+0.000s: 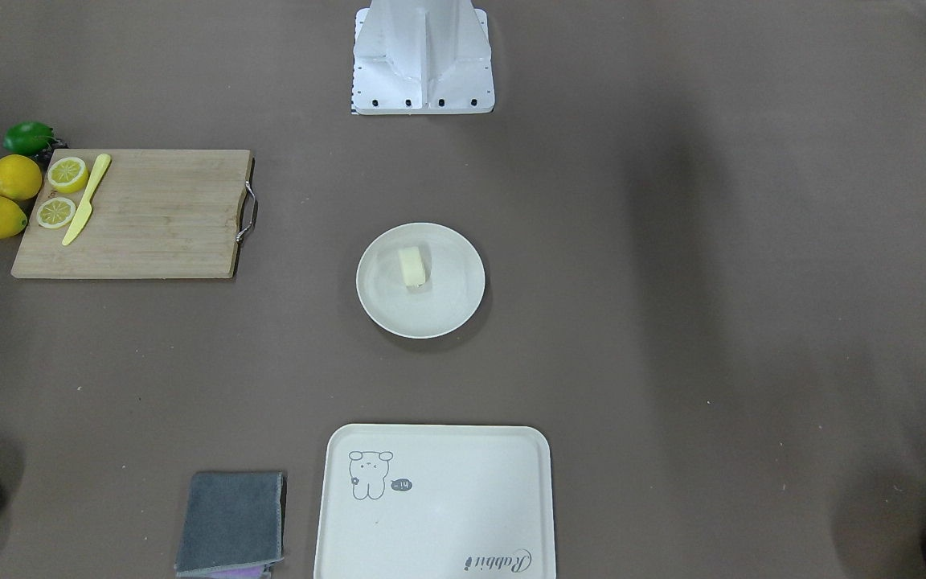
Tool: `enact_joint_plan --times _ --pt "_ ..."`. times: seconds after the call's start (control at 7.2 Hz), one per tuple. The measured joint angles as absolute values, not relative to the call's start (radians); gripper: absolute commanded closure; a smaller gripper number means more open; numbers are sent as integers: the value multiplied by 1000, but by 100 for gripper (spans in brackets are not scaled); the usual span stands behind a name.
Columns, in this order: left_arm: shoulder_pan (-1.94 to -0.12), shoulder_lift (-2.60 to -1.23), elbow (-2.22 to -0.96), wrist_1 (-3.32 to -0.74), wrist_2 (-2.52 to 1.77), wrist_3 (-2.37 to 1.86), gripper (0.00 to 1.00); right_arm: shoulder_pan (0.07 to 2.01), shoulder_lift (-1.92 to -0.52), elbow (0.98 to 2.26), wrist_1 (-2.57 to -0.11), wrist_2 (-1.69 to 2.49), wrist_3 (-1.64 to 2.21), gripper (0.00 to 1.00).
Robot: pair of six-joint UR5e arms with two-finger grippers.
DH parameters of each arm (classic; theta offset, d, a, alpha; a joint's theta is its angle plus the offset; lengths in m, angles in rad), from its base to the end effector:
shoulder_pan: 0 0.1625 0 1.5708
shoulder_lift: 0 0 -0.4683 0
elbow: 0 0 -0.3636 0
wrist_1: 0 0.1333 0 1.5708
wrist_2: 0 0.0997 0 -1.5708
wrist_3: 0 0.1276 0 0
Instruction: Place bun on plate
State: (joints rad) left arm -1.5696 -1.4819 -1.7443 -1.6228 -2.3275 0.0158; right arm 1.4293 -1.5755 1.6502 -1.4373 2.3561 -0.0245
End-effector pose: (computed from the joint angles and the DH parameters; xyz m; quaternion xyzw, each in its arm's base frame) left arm -0.0452 -0.4322 0.6766 0.0661 0.3681 0.0331 0.9269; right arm -0.0246 -0.4779 0.6713 0.0736 -0.3855 -0.1158 0.9124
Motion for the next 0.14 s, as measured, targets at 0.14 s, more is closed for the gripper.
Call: enact_joint_plan --times 0.14 --pt "-1568 -1483 -1746 -1623 -2323 16 2 1434 -1581 1652 -1437 2356 -31 0"
